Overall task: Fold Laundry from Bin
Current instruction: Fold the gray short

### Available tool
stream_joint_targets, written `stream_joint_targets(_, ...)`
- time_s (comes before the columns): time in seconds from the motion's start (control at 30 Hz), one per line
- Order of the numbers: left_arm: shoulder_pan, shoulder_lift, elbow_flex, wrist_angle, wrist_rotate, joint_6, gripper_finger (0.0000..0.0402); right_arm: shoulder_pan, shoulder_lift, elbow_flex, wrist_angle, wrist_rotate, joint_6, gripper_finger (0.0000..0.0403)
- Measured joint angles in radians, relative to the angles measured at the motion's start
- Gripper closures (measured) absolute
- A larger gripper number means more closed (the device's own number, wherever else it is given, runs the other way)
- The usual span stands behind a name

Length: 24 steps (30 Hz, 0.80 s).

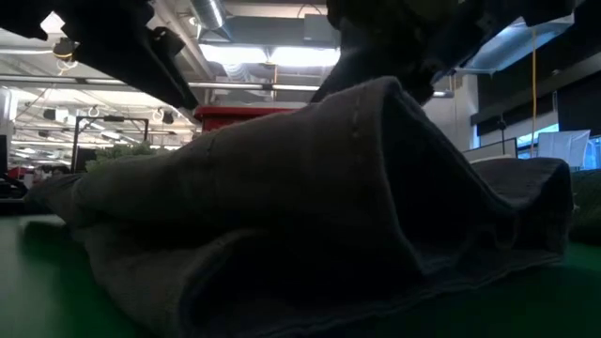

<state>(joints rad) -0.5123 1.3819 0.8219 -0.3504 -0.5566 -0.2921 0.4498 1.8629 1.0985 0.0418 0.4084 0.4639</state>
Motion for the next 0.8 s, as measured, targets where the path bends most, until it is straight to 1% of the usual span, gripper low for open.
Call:
stream_joint_targets(0.13, -0.024, 0.000, 0.000, 0.001, -0.051, -0.066, 0.0258, -0.007, 0.004, 0.000, 0.080, -0.011, -0.017, 0.0226)
stream_joint_targets(0.2, -0.030, 0.000, 0.000, 0.001, -0.033, -0.091, 0.0258, -0.007, 0.004, 0.000, 0.140, -0.041, -0.060, 0.0226)
stream_joint_targets(0.27, -0.038, 0.000, 0.000, 0.005, -0.009, -0.125, 0.0258, -0.006, 0.004, 0.000, 0.193, -0.046, -0.121, 0.0226)
stream_joint_targets(0.4, -0.059, 0.000, 0.000, 0.002, -0.004, -0.192, 0.0258, -0.006, 0.005, 0.000, 0.301, -0.050, -0.197, 0.0226)
stream_joint_targets(0.63, -0.128, 0.000, 0.000, 0.003, -0.003, -0.277, 0.0258, -0.022, 0.006, 0.000, 0.421, -0.051, -0.309, 0.0226)
stream_joint_targets(0.8, -0.188, 0.005, 0.000, 0.010, -0.005, -0.298, 0.0258, -0.062, 0.006, 0.000, 0.427, -0.052, -0.314, 0.0226)
